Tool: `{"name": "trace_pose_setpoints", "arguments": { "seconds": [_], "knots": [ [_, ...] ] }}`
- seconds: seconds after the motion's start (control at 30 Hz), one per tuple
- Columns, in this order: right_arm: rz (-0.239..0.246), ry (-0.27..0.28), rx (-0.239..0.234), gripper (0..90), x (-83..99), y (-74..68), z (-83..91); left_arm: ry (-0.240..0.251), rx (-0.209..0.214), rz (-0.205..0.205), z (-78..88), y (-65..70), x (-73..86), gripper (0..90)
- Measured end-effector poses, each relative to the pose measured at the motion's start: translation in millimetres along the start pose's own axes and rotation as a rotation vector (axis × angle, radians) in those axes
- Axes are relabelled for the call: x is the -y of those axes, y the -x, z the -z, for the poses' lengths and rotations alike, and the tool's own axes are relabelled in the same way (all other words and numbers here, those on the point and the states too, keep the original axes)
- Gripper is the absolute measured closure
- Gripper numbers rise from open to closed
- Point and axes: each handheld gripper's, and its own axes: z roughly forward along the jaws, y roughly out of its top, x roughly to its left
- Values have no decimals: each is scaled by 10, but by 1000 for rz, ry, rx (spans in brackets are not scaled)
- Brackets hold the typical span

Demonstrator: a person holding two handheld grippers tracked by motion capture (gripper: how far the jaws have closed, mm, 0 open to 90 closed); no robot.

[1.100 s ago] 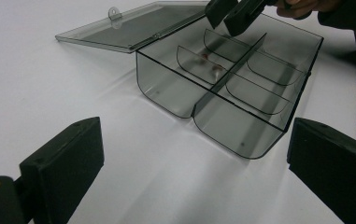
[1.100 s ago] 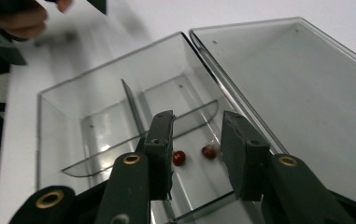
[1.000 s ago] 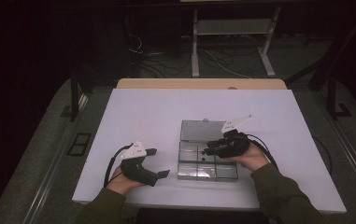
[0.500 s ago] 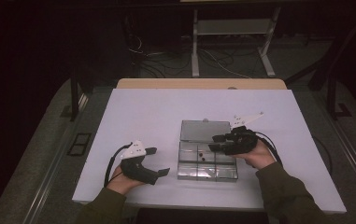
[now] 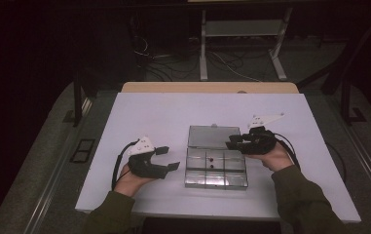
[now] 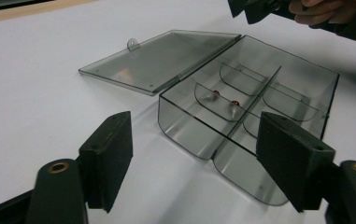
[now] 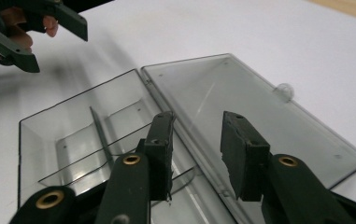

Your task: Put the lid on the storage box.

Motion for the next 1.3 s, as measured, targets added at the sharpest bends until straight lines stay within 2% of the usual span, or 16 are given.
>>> {"name": "trace_pose_setpoints", "arguments": {
  "seconds": [0.2, 0.33, 0.53, 0.7, 0.83, 1.03, 1.3],
  "knots": [
    [1, 25, 26, 749, -46, 79, 79, 6, -23, -28, -52, -55, -129, 388],
    [-1, 38, 48, 786, -46, 129, 109, -5, -14, -27, -121, -126, -218, 456],
    [-12, 44, 78, 832, -42, 220, 166, -2, -13, -49, -255, -206, -350, 540],
    [-36, 49, 84, 885, -37, 298, 196, -14, -21, -47, -378, -294, -449, 654],
    [-46, 43, 94, 889, -18, 363, 192, -43, -57, -40, -481, -353, -515, 746],
    [-75, 36, 118, 890, 6, 449, 182, -84, -45, -11, -644, -443, -590, 887],
    [-96, 16, 137, 889, 62, 526, 141, -125, -57, 7, -798, -533, -547, 889]
  ]
}}
